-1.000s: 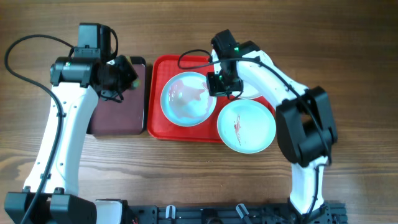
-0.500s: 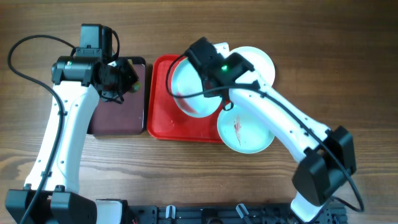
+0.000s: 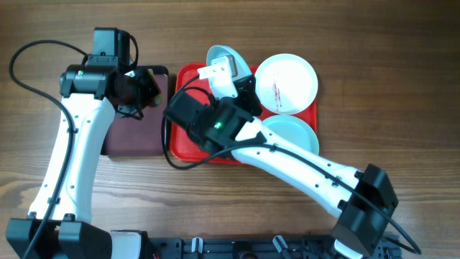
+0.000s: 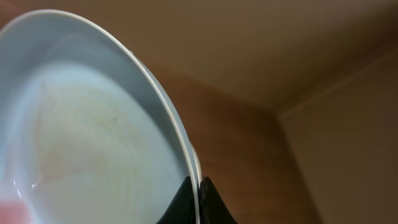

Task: Clean dirty plates on tray and stack at the side
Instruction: 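Lift the cleaned plate with the right gripper and place it right of the tray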

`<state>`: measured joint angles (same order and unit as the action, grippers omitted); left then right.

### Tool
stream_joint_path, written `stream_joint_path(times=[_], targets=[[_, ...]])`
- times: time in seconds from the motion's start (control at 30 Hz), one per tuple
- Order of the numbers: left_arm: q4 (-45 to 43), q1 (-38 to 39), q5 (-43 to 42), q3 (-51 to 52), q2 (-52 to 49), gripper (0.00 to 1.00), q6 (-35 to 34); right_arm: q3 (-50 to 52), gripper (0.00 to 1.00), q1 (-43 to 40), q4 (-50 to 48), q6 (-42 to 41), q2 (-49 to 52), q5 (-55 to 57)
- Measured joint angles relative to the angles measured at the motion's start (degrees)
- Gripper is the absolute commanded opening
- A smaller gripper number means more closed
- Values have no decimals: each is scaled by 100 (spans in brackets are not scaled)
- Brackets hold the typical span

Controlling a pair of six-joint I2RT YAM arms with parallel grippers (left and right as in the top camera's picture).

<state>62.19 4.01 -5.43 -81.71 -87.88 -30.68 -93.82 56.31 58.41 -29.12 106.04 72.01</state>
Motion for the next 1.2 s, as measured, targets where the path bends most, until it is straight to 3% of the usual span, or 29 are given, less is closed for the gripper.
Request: stream_joint_path(times=[0.27, 0.57, 0.77, 1.03, 1.2], targets=[[0, 0, 0, 0, 0, 4, 0, 0, 4, 157, -59, 0, 0, 1060], [0, 0, 0, 0, 0, 4, 0, 0, 4, 155, -59, -2, 0, 739], [2, 0, 0, 0, 0, 4, 0, 0, 4, -323, 28, -11, 0, -1805], [0, 0, 0, 0, 0, 4, 0, 4, 4, -2610, 35, 673, 0, -6349], [4, 0, 0, 0, 0, 4, 0, 4, 4, -4269, 343, 1001, -68, -7818]])
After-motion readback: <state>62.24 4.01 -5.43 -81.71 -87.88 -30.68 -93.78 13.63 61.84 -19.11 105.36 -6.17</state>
